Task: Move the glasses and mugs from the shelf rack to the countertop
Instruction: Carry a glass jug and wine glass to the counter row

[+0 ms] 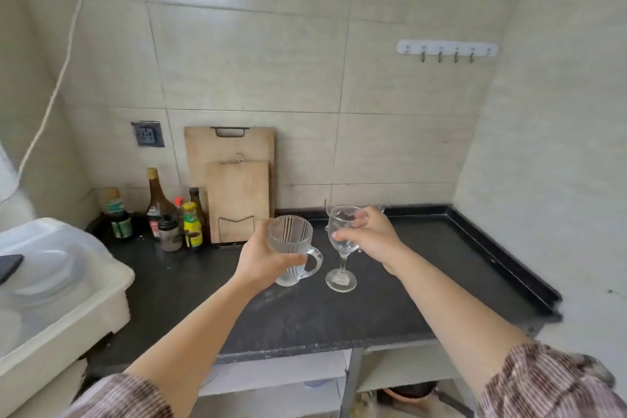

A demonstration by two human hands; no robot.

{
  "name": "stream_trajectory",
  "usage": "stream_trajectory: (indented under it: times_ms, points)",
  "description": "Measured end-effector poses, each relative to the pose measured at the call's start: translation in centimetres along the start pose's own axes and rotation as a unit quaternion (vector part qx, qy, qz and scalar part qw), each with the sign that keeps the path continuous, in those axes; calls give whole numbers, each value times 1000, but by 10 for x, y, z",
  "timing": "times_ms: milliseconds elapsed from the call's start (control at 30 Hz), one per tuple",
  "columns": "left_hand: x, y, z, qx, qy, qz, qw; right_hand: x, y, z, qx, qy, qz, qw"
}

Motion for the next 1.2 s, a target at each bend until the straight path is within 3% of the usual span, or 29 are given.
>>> stream_trajectory:
  times_ms: [267,467,900,1067,1200]
  points:
    - [-35,97,98,-94,-23,-6,995,53,-44,98,52,59,-24,997]
    - [-59,160,154,-120,-44,0,992,90,-76,169,76,89,-36,992]
    - [-140,284,283,-84,-180,55,978,185,-139,376,23,124,-55,990]
    - [-170,302,314,-76,-224,67,969,218,-150,436,45,136,-53,988]
    - [-186,302,334,-113,-237,73,962,238,-155,470,69,157,-45,984]
Point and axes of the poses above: each hand's wrist, its own z-axis towards the middle knuckle, its own y-axis out of the palm, x = y × z, the point moved 1 cm from there along z, towards the middle knuckle, and after that the axes turned 5 degrees about y, right-handed, at the moved point
